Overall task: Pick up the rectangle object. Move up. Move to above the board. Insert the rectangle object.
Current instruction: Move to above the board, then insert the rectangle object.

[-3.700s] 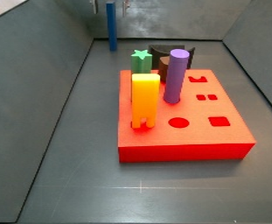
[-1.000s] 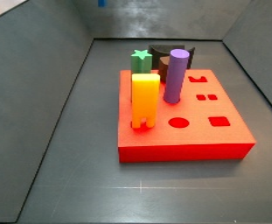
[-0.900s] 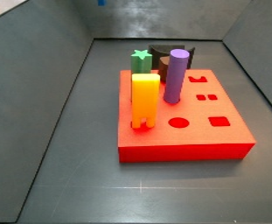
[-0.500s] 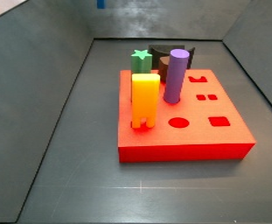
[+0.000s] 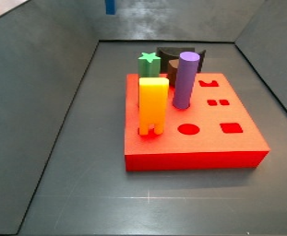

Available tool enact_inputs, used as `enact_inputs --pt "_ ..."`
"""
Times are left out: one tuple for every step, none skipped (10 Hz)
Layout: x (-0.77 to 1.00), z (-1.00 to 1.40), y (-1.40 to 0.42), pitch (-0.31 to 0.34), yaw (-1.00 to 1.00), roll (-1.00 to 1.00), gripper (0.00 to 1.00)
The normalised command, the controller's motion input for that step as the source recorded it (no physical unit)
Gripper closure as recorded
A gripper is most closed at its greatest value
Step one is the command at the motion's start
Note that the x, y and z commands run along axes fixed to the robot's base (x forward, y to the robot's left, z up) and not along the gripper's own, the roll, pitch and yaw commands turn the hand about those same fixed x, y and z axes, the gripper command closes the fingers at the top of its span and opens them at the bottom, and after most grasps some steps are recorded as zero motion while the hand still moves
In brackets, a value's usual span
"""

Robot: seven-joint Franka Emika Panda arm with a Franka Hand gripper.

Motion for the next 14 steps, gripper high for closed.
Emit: enact_inputs --pt "0.35 0.15 -1.0 0.118 0.01 -0.01 1.0" --pt "0.35 0.15 -1.0 0.115 0.01 -0.01 1.0" --pt "0.36 0.15 -1.0 0.115 0.01 0.0 1.0" --pt "0.37 0.16 -1.0 0.122 0.01 0.0 1.0" --pt "0.38 0.16 -1.0 0.12 0.01 0.0 1.0" --pt "0.39 0.16 -1.0 0.123 0.01 0.0 1.0" --pt "0.4 0.16 -1.0 0.124 0.01 0.0 1.0" --pt "0.43 0.17 -1.0 0.133 0.01 0.0 1.0" --pt "0.37 0.14 -0.81 0.137 0.01 0.01 1.0" --pt "0.21 0.07 -0.35 0.124 0.0 0.03 1.0" --pt "0.15 0.05 -0.25 0.104 0.01 0.03 1.0" --pt "0.48 0.0 -0.18 0.0 -0.54 0.0 1.0" --pt "0.55 0.0 -0.18 0.0 -0.49 0.0 1.0" --pt "0.63 0.0 -0.19 0.0 -0.43 0.0 1.0"
